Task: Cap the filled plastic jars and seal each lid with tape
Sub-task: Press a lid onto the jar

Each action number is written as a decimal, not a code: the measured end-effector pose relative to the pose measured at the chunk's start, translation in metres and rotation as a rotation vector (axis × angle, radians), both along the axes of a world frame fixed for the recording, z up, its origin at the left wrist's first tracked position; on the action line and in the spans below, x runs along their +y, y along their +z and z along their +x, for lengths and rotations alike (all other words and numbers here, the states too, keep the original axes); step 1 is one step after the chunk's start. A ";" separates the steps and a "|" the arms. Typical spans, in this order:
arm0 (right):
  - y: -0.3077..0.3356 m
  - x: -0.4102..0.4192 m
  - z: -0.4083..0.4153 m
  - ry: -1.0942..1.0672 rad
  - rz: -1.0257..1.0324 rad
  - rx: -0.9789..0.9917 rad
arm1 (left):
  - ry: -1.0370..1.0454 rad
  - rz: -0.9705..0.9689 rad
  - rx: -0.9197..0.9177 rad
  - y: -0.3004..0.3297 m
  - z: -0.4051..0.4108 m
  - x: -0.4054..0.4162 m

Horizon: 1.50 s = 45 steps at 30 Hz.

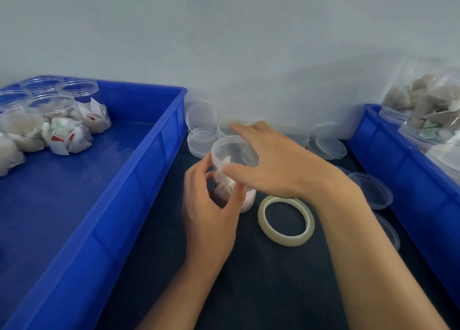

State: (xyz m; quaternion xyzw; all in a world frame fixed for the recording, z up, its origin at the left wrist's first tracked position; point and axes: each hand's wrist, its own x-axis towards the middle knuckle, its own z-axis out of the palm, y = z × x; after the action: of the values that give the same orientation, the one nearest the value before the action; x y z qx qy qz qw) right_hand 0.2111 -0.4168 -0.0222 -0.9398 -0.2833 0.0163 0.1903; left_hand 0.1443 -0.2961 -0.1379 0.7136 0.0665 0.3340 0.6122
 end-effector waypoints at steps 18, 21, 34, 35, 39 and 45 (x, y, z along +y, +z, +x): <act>-0.007 0.003 0.006 -0.154 0.046 -0.194 | -0.133 -0.032 0.020 -0.001 0.001 0.007; -0.009 0.009 0.004 -0.196 0.033 -0.218 | -0.118 -0.011 0.029 0.002 0.000 0.007; -0.032 -0.006 -0.020 -0.228 0.139 -0.142 | -0.124 0.005 0.015 -0.005 0.001 0.008; -0.038 -0.013 -0.025 -0.234 0.214 -0.103 | -0.123 0.009 0.012 -0.006 0.001 0.008; -0.068 -0.036 -0.049 -0.416 0.327 -0.146 | -0.088 0.056 0.027 -0.005 0.001 0.008; -0.099 -0.036 -0.079 -0.369 -0.032 -0.270 | -0.083 0.253 0.115 0.002 -0.006 0.005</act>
State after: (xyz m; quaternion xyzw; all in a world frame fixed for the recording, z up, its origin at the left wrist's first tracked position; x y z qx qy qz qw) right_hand 0.1317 -0.4533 -0.1216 -0.9722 -0.1294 -0.1401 0.1358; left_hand 0.1388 -0.2912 -0.1359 0.8053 0.0293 0.2727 0.5256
